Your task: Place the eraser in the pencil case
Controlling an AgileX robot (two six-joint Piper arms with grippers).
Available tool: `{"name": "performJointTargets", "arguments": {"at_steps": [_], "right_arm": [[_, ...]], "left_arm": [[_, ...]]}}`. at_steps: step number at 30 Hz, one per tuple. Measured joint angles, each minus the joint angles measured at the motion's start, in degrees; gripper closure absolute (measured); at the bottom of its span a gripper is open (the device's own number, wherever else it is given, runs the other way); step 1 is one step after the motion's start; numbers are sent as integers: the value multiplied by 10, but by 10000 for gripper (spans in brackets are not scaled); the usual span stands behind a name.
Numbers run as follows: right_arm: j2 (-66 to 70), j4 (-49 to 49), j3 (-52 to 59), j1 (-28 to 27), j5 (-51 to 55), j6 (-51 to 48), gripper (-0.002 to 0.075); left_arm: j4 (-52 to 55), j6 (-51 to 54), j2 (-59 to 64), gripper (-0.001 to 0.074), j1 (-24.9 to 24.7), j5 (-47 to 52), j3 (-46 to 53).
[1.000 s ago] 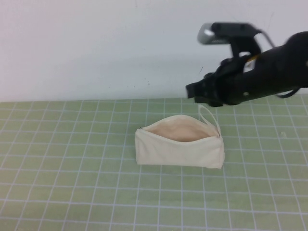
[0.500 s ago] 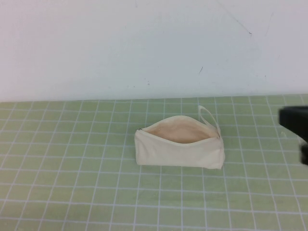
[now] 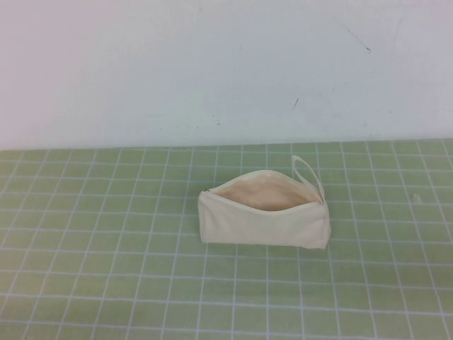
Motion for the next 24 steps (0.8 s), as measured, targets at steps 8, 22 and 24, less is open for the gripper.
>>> {"name": "performJointTargets", "arguments": {"at_steps": [8, 22, 24], "right_arm": [[-122, -11, 168, 0, -141, 0, 727], [-337, -38, 282, -263, -151, 37, 727], [-362, -42, 295, -285, -146, 40, 727]], "left_arm": [[0, 0, 0, 737, 0, 0, 0], [0, 0, 0, 737, 0, 0, 0], [0, 0, 0, 737, 0, 0, 0]]}}
